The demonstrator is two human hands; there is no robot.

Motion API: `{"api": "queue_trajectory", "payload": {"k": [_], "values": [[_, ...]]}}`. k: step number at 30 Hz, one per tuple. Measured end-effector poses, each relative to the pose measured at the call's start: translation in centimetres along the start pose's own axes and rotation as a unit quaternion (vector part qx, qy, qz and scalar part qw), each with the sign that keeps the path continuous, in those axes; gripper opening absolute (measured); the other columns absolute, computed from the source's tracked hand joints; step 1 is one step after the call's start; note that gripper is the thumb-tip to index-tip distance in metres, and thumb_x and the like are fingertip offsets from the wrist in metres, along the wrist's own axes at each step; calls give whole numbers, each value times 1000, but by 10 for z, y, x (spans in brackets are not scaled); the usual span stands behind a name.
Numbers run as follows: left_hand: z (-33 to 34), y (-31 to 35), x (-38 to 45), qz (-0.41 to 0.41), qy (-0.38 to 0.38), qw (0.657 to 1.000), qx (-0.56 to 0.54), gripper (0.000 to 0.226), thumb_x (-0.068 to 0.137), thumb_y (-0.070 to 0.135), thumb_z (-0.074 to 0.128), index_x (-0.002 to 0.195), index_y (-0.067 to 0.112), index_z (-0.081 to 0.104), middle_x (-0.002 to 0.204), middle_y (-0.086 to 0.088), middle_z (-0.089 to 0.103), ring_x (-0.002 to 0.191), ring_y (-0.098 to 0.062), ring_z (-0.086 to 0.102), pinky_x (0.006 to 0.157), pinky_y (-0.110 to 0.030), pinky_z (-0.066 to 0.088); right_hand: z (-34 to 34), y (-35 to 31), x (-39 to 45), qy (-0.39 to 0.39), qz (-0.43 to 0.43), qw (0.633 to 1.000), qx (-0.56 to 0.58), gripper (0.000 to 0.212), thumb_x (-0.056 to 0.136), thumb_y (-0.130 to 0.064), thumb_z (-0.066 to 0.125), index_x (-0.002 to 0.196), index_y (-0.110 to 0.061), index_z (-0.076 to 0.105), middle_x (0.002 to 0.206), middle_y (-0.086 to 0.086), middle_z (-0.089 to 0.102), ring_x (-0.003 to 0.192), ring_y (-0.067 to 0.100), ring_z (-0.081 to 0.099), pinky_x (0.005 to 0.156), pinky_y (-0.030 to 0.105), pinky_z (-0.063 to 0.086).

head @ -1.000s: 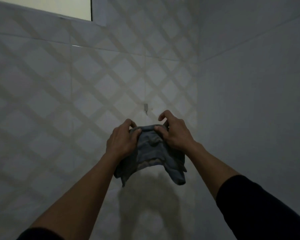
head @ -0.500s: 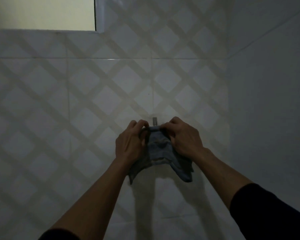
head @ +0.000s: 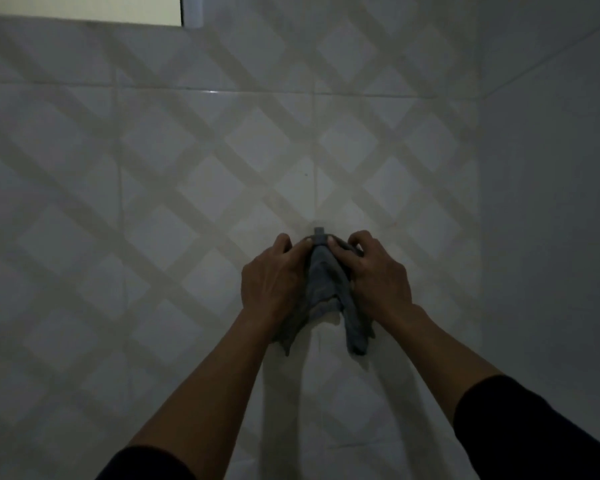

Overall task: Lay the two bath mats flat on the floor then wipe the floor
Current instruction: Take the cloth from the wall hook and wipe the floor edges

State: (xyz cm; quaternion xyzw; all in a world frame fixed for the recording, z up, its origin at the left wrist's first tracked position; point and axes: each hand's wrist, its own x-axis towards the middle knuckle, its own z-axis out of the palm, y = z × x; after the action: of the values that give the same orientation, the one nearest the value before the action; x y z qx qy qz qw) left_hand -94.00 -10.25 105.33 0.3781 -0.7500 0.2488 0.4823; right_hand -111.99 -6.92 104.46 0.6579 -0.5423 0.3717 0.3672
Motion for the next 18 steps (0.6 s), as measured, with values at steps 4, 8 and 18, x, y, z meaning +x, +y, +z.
{"api": "queue_trajectory", "payload": {"k": [4,8,18], "values": [[17,-5,-11,-8,1,1000,6,33,98,34,57,131,28,58,87,-7,54,54,-29,53,44,-36,51,6,-8,-8,-7,32,999,15,51,96,-33,59,144,-38,44,113,6,47,95,27,49,54,29,31],[14,0,-15,-37,-23,999,-12,38,101,39,48,139,33,49,95,-4,52,67,-26,52,53,-37,50,-6,-15,-18,-56,64,996,35,58,96,-35,56,147,-47,31,118,0,40,105,19,39,63,30,33],[-64,22,-57,-96,-243,965,21,56,97,33,51,148,34,30,130,-11,41,112,-38,52,76,-44,43,-74,-52,-52,-253,114,960,-47,56,92,-10,50,143,-29,38,135,8,39,123,31,36,86,47,48]]}}
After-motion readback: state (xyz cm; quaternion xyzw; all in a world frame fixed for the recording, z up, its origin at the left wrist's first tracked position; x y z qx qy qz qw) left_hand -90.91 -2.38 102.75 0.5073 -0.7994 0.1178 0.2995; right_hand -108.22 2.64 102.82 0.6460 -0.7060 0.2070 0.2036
